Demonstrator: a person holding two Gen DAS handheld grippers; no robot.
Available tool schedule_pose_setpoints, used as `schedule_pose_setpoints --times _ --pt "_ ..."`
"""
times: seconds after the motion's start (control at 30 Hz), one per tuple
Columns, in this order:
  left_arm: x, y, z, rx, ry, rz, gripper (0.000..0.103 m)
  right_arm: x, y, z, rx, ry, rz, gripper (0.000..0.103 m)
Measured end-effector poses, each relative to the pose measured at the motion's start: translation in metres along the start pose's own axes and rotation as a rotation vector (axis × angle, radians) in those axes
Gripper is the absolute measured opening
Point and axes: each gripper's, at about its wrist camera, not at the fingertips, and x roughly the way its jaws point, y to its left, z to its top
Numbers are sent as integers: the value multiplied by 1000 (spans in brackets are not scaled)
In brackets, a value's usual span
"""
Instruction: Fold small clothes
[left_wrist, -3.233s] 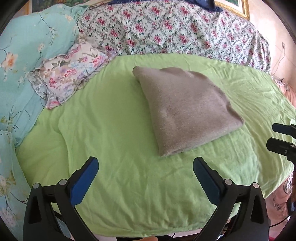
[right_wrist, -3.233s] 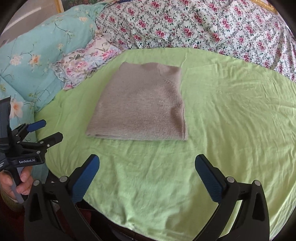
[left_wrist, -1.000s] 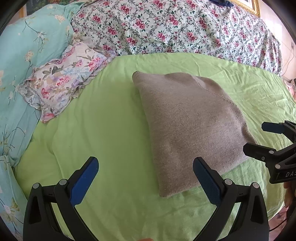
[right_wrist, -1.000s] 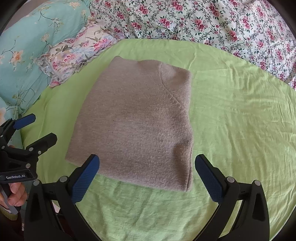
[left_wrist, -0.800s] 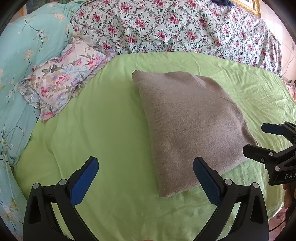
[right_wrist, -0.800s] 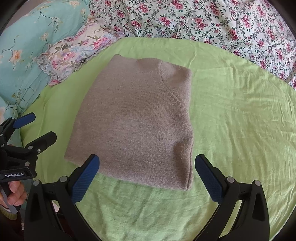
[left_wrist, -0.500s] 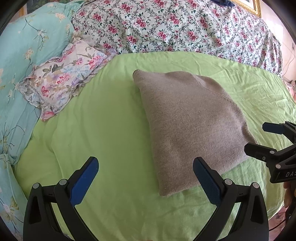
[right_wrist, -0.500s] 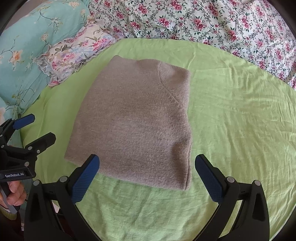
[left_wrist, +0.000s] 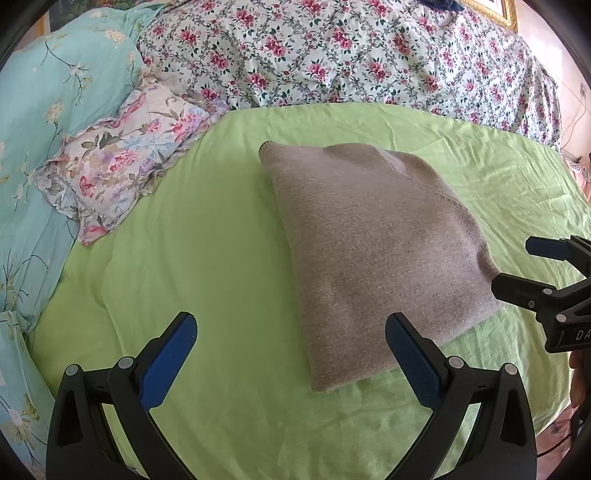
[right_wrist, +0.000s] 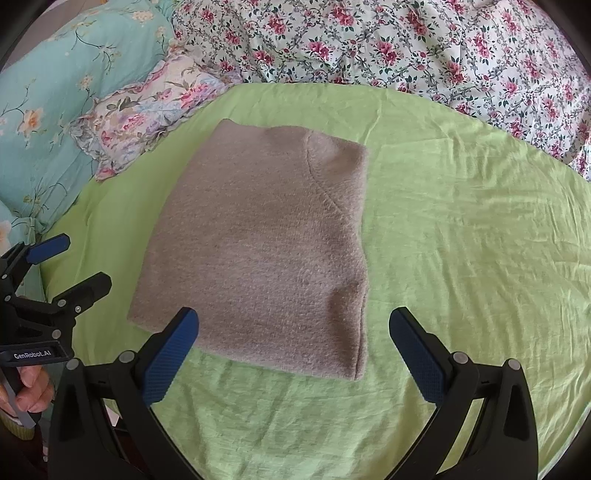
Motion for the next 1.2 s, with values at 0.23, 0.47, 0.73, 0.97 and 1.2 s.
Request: schedule_pose_setpoints --times 0.23,0.47,0.73,0.97,1.2 --pt "0 -3 1 5 3 2 102 0 -1 2 -3 -1 6 103" --pt "1 -2 5 9 -1 0 102 0 -1 5 -5 -3 8 103" --pt "3 -2 7 8 2 -1 102 0 -1 6 -3 -3 9 103" --pt "5 -2 8 7 5 0 102 0 0 6 0 -4 7 103" --pt "6 -2 9 10 1 0 102 0 1 11 -3 -3 9 103"
